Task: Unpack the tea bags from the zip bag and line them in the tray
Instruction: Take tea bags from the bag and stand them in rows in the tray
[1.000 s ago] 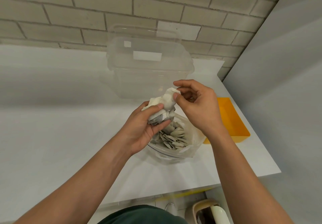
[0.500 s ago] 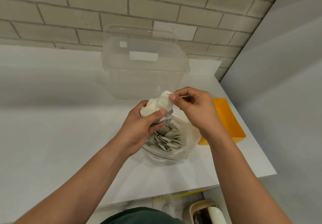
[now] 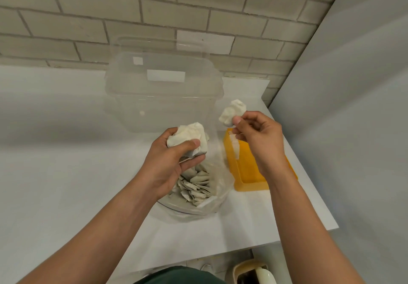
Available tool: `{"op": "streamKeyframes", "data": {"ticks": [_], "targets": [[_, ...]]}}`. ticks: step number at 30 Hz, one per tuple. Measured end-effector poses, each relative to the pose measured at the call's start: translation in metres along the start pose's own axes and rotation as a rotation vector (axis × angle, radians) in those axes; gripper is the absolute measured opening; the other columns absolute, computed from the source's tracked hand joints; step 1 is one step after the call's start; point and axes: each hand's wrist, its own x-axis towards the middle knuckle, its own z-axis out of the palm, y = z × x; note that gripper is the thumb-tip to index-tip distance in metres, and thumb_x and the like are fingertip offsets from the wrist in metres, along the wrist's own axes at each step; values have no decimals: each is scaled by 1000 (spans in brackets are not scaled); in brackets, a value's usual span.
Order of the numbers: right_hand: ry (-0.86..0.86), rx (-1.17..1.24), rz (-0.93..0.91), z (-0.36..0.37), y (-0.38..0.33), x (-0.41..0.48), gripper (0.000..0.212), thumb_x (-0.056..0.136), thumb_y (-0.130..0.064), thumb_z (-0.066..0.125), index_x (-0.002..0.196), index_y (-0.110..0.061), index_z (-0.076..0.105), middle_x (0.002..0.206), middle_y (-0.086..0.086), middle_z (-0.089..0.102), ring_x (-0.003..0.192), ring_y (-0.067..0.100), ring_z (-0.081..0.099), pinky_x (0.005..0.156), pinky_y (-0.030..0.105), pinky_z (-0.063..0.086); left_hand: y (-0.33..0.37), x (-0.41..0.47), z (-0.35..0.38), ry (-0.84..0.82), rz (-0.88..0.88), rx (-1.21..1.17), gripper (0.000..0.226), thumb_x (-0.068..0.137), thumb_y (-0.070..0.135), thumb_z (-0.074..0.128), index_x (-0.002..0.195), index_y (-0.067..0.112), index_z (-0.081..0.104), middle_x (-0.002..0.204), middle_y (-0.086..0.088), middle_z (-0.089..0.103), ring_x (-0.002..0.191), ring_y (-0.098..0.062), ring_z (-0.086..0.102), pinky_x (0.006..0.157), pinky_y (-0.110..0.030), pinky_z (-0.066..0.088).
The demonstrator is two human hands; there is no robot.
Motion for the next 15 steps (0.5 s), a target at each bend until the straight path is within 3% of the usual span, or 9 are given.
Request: {"op": "streamKeyframes", "data": {"ticks": [4,7,11,15], "targets": [[80,-171,81,-32,52,27,3,94,-18,73,94,-16,75,80,5,76,77,17,73,75,36,62,3,8,6,15,-4,-28,47,89,-2,74,133,5,60,134,-22,64,108,-38,74,80,-41,63],[20,-334,163,-46,92,42,7,91,-22,74,86,-26,74,79,-2,75,80,20,74,82,49,61,4,13,11,23,4,-31,44,89,0,74,131,5,62,134,-22,65,102,-35,75,80,-41,63],[-106,-479,228,-51,122,52,14,88,-19,77,81,-30,73,74,-7,75,74,15,73,83,49,61,3,17,15,51,14,-30,42,90,0,72,130,5,63,133,-23,66,101,-36,75,81,-43,63],[-198,-534,268,-50,139,57,6,85,-20,78,88,-25,78,74,-7,76,76,14,74,85,44,61,-3,19,18,85,18,-56,42,89,-1,72,130,3,62,132,-22,67,104,-36,75,81,-42,63]]}}
